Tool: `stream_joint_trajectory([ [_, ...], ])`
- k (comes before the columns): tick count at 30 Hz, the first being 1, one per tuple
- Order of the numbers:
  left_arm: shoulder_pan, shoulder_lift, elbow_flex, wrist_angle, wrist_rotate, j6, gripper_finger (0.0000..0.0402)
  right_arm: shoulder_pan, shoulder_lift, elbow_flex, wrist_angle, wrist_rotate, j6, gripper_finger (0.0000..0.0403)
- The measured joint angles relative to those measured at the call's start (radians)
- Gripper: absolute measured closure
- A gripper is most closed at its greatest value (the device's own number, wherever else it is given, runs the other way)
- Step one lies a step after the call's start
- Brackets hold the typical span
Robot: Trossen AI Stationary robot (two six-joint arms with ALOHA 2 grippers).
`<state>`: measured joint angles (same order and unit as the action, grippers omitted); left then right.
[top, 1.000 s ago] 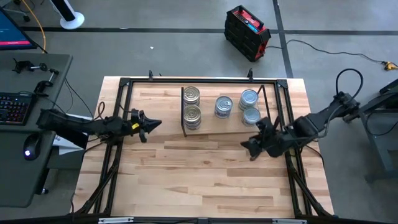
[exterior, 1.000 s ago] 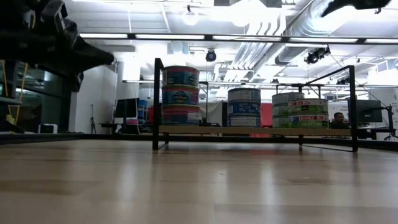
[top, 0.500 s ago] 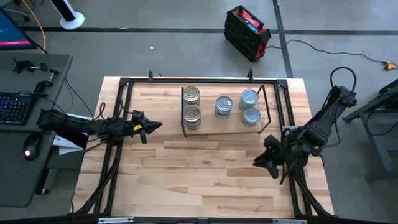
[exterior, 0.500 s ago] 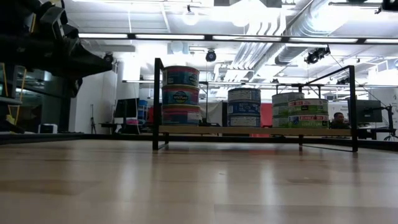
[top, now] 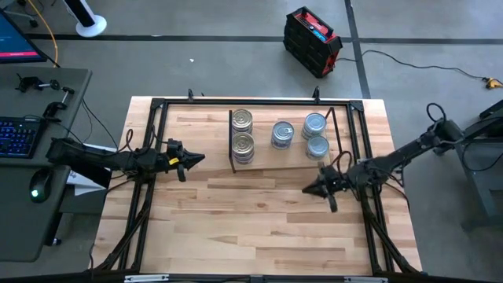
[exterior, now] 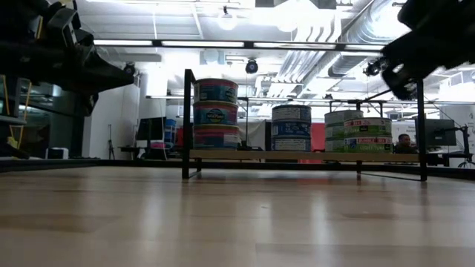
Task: Stack canned seafood by type on shelf
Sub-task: Return to Home Position
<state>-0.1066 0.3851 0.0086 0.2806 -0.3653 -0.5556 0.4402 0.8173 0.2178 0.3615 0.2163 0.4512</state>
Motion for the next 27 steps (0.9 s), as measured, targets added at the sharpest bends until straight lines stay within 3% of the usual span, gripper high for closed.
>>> stream_joint_trajectory([
  [4, 0.0, 0.0, 0.0, 0.0, 0.0, 0.0, 0.0401, -0.15, 0.0, -0.004, -0.031, -0.039, -0.162, 0.0402],
  [9, 0.0, 0.0, 0.0, 0.0, 0.0, 0.002, 0.0401, -0.348, 0.0, -0.004, -0.008, -0.307, -0.191, 0.0402],
  [12, 0.0, 0.0, 0.0, 0.0, 0.0, 0.002, 0.0401, -0.39, 0.0, -0.004, 0.035, -0.425, -0.22, 0.0403],
  [20, 0.0, 0.0, -0.001, 0.0, 0.0, 0.002, 0.0401, -0.421, 0.002, -0.004, 0.032, -0.351, -0.399, 0.0403],
  [27, 0.0, 0.0, -0.001, 0.0, 0.0, 0.002, 0.0401, -0.439, 0.065, -0.004, 0.179, -0.448, -0.329, 0.0403],
])
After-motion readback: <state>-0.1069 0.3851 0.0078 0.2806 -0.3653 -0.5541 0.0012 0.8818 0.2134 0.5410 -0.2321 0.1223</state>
